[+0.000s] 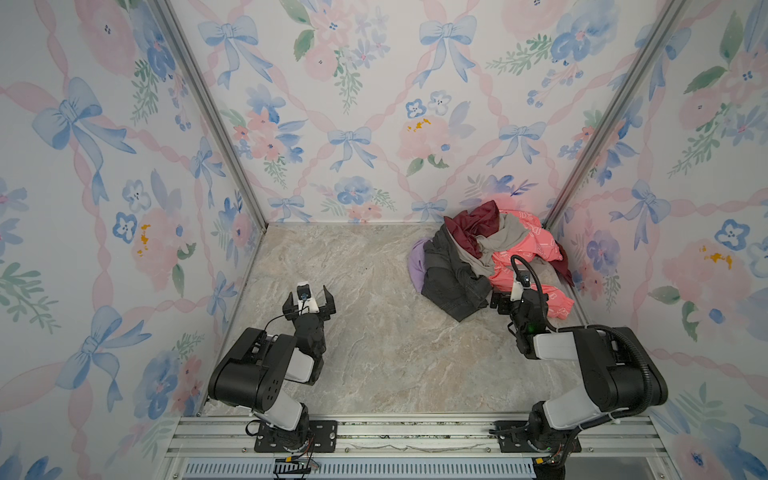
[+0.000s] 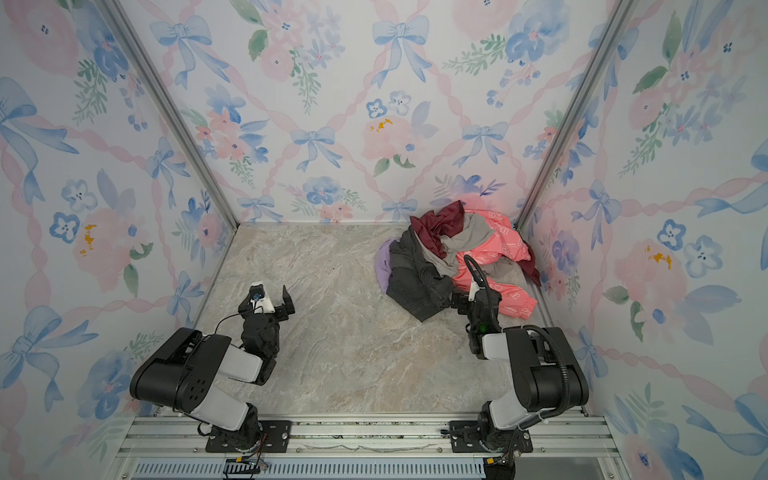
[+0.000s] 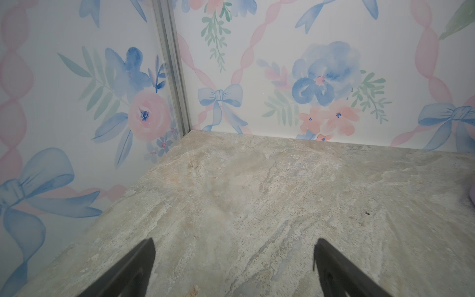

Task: Pick out a specific cloth from the pile

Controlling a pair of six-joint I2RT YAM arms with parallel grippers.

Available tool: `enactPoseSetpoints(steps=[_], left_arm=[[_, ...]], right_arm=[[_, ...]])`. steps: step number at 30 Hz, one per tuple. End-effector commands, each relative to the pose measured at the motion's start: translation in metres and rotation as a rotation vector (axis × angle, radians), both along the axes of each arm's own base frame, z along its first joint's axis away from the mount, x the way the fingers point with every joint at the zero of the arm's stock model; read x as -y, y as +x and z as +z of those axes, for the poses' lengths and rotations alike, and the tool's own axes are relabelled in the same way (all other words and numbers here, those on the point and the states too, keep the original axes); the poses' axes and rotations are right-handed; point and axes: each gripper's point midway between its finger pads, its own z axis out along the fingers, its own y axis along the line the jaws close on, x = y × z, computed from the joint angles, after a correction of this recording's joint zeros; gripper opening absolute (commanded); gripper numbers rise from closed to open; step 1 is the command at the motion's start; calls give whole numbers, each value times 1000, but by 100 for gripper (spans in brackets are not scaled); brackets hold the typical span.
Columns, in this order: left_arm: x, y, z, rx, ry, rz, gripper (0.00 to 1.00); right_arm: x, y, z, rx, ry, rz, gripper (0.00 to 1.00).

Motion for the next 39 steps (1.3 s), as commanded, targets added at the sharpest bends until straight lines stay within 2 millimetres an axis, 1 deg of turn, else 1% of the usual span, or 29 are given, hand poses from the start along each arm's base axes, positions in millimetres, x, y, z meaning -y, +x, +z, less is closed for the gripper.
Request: enactPoseSetpoints(steps=[1,6,16,22,28,29,30,31,32,33,36,39], left_arm=[[-1,-5,1,3,17,15,98],[-1,-5,0,-2,18,15,98],[-3,-7,5,12,13,37,98],[-3,-7,5,13,13,40,98],[-3,-6,6,14,13,39,98],[-1,-5,6,11,15,29,98],[1,-3,7,6,19,12,98],[8,3,8,-15,43,-22,98],[21,11,6,-68,81,-74,98],[33,16,8,-88,114,-120,98],[58,23,9,-127,196,-182,98],[78,28,18,-142,263,-222,98]], right_arm=[[-1,-1,6,27,-14,-14,97],[-5,-7,10,58,-42,-17,97],[-2,-15,14,106,-49,-44,97],[1,-25,19,158,-58,-70,97],[-2,-30,22,187,-86,-79,97],[-2,-32,25,204,-88,-89,97],[-2,-34,28,217,-94,-95,97],[-2,-36,29,224,-97,-97,97],[-2,-38,32,230,-99,-102,97],[-2,-38,34,230,-101,-103,97],[-1,-42,41,227,-109,-115,97],[5,-49,49,208,-95,-153,97]])
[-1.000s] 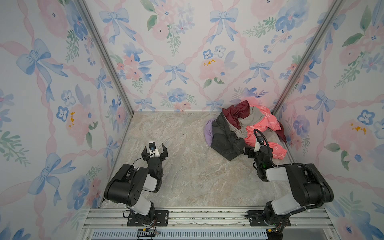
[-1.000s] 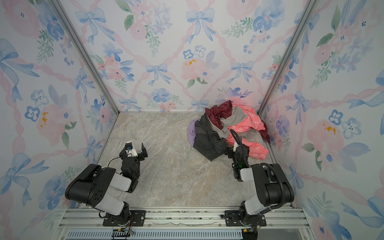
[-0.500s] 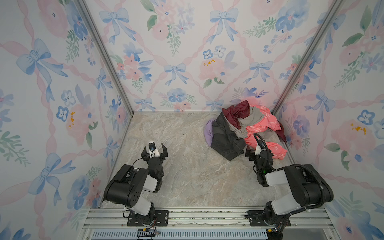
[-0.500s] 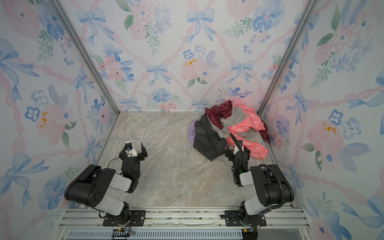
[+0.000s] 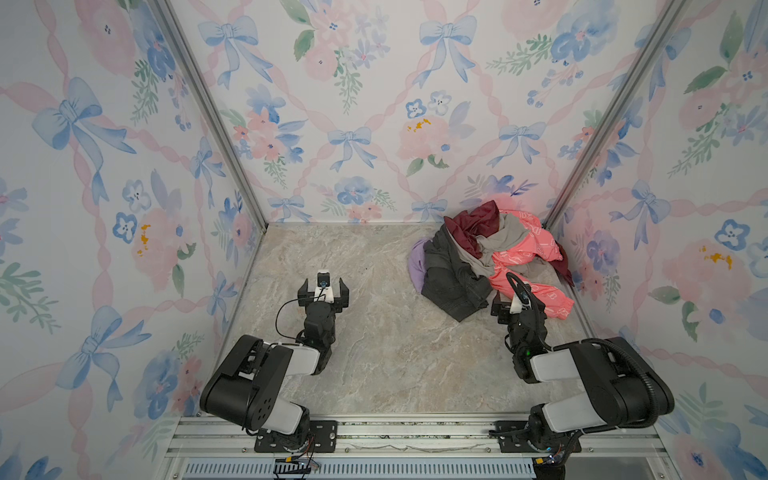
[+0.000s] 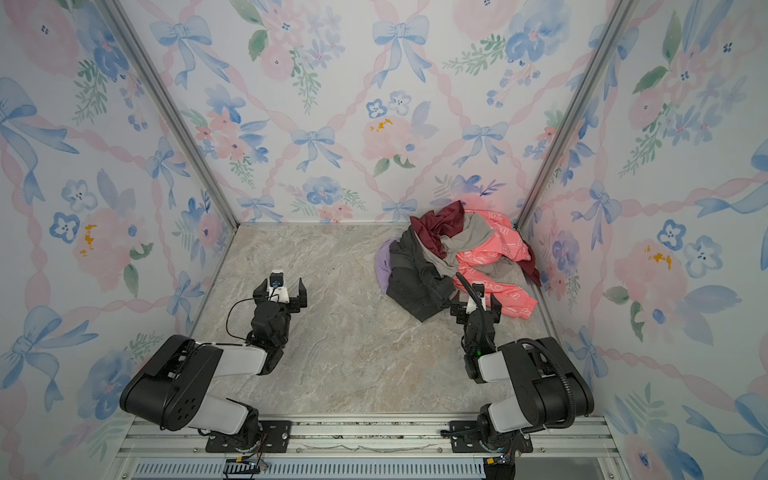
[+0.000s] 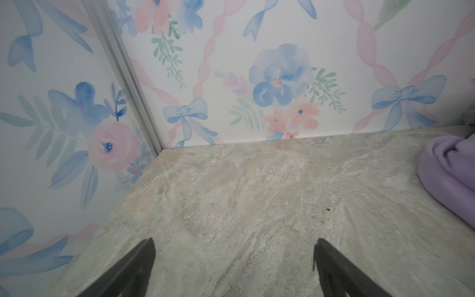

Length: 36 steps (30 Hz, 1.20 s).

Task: Pick out a specific cloth from the pile
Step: 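Reach the left gripper to the lavender cloth while the right nears the jeans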

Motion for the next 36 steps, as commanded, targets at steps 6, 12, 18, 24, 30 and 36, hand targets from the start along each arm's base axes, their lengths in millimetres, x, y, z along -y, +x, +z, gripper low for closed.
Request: enactPoseSetpoints(steps=[6,12,18,24,30,36], left_arm=[[46,5,18,-78,37,-144,98],[80,6,34,-125,-81,-253,98],[110,2,49,-166,-262,-384,98],[125,5,45,-231,-432,-407,97],[147,34,41,-357,-590,-345,91],[192,62,33,-467,-715,-339,83]], right_arm=[[18,-28,39,16,33,-120,97],[13,-41,83,15,79,-127,97],[-12,-45,117,-91,132,-93,98],[-66,-45,127,-260,191,97,99],[-120,-55,117,-408,229,324,99],[-146,-71,104,-527,241,436,99]])
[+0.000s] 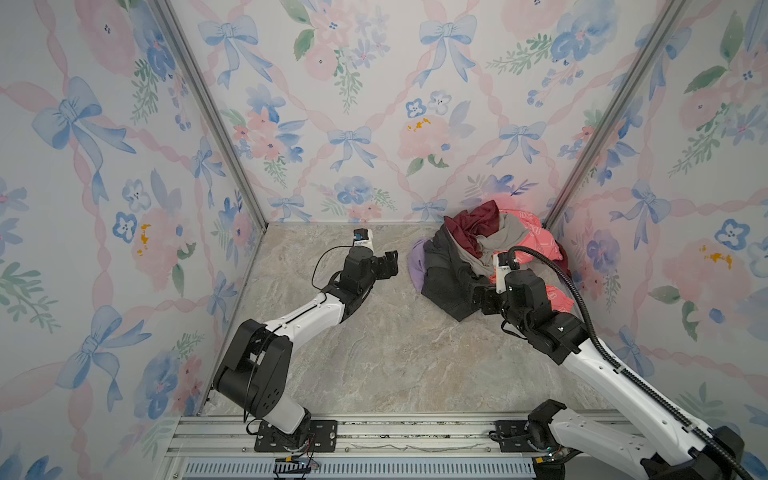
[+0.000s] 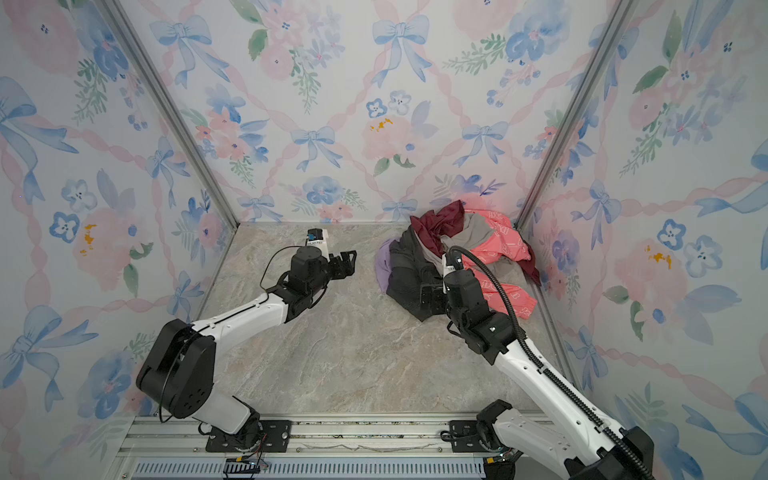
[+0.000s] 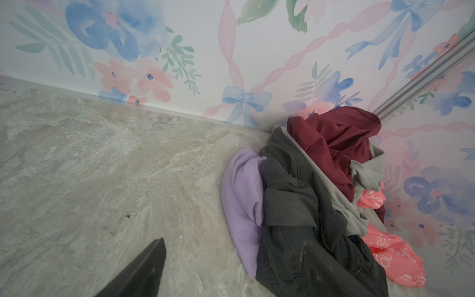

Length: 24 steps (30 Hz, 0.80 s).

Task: Pick out a specific cloth from the pile
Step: 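Reach the left gripper to the lavender cloth while the right nears the jeans, then close the left gripper on the lavender cloth while the right gripper presses the jeans down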

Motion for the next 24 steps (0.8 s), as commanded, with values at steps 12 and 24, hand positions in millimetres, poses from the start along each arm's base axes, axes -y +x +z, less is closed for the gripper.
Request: enactPoseSetpoints(steps=[12,24], left_arm=[[82,47,-82,-281,-56,-42,67],[103,74,-116,-295,-2,-34,54]], right_arm=[[-27,-30,-5,-153,73,160,97],[-28,-32,0,-148,71,175,97]])
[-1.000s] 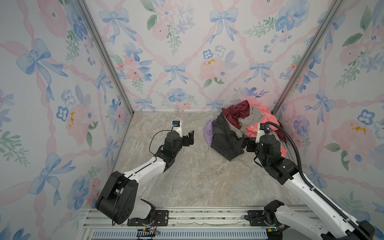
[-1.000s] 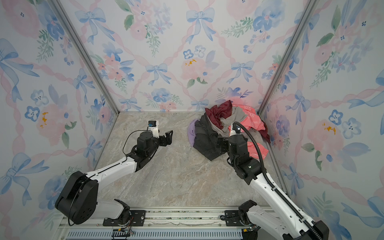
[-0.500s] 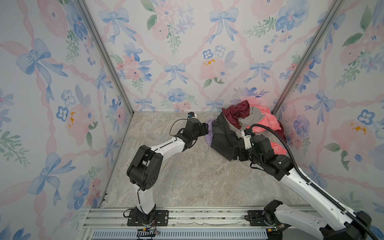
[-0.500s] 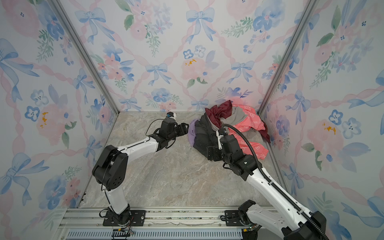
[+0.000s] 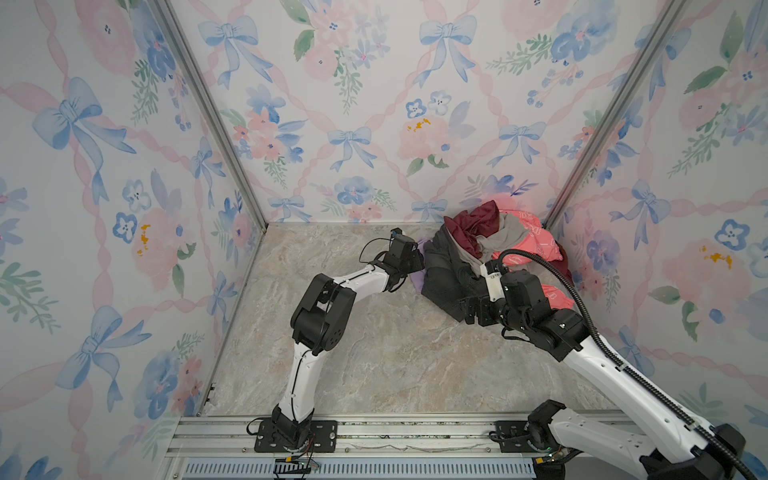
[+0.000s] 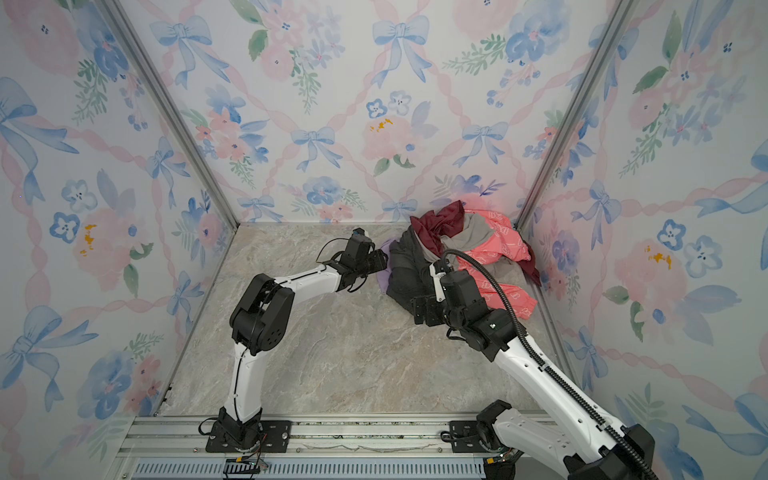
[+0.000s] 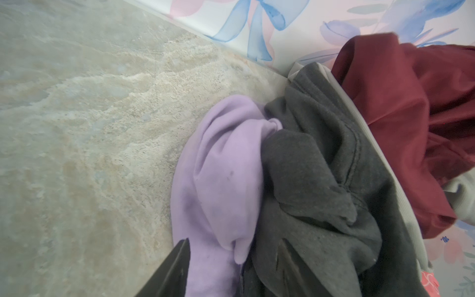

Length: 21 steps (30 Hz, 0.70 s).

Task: Pick out a specific cloth from the pile
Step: 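Close the left gripper on the lavender cloth while the right gripper presses the jeans down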

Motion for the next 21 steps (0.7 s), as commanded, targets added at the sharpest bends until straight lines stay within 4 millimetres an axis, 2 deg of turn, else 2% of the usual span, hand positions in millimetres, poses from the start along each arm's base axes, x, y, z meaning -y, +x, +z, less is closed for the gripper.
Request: enactPoseSetpoints(steps=[1,5,10,21], left_arm=[[5,4,-8,-2,40,-2,51],[10,13,-17,-9,61,5,47],[12,22,-17,6,83,16,42],[0,25,-25,0,118,17,41]], right_arm=[[-3,-4,13,14,14,22,97],[-5,-4,15,7,20,32,97],[-6,-2,18,10,32,37,98],[-6,2,13,4,29,38,98]])
